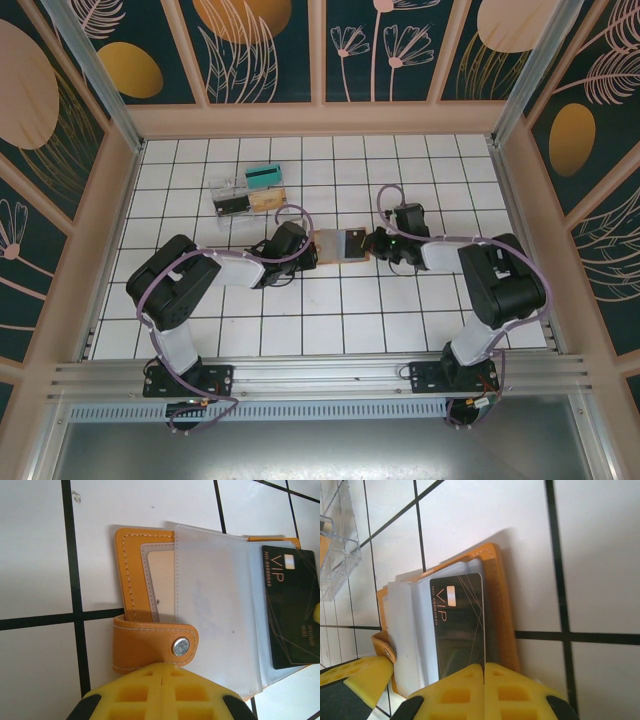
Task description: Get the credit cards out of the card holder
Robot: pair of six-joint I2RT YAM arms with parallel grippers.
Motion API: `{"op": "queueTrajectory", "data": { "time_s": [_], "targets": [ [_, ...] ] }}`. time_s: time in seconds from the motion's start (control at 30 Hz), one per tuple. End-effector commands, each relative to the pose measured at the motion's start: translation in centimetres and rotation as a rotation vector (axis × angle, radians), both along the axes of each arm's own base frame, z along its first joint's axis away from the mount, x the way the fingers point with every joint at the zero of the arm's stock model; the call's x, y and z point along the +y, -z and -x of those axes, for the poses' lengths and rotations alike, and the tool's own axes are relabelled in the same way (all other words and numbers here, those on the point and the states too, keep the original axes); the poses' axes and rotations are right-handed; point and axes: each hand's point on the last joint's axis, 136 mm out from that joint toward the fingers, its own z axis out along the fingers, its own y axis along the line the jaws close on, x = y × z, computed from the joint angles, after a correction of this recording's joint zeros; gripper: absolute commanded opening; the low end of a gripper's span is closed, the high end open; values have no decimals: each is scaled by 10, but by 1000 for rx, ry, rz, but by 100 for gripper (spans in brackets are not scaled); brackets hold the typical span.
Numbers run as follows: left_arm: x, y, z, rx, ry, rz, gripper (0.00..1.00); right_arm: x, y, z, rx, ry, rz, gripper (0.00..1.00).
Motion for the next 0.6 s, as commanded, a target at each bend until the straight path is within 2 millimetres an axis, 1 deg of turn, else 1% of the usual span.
{"op": "queueTrajectory", "data": {
  "time_s": [0.0,0.07,0.1,0.13,0.17,0.2,0.27,0.3,0.33,0.4,0.5,0.57],
  "targets": [
    [9,20,13,66,16,-64,1,-10,-7,8,-20,0,4,0],
    [8,13,12,55,11,-53,1,-8,-18,9,-52,-12,-21,0],
    [7,7,12,44,11,-40,4,-7,-24,9,-68,-16,-31,0],
    [7,1,11,33,8,-31,12,-6,-29,9,-85,-18,-38,0],
    [7,-9,9,13,2,-21,25,-6,-37,8,-107,-19,-46,0],
    [8,-19,7,-6,-6,-13,42,-5,-45,7,-128,-24,-53,0],
    [10,-46,4,-61,-20,15,66,-3,-62,5,-178,-31,-71,0],
    [11,-58,2,-86,-29,26,84,-2,-71,3,-206,-36,-80,0],
    [12,-69,1,-107,-34,35,97,-1,-78,2,-230,-39,-88,0],
    [13,-92,0,-153,-34,56,99,0,-94,-1,-284,-44,-102,0],
    [13,-120,-1,-200,-41,97,99,4,-110,-1,-350,-57,-137,0],
    [13,-132,0,-231,-41,137,99,9,-118,3,-387,-87,-178,0]
  ]
}}
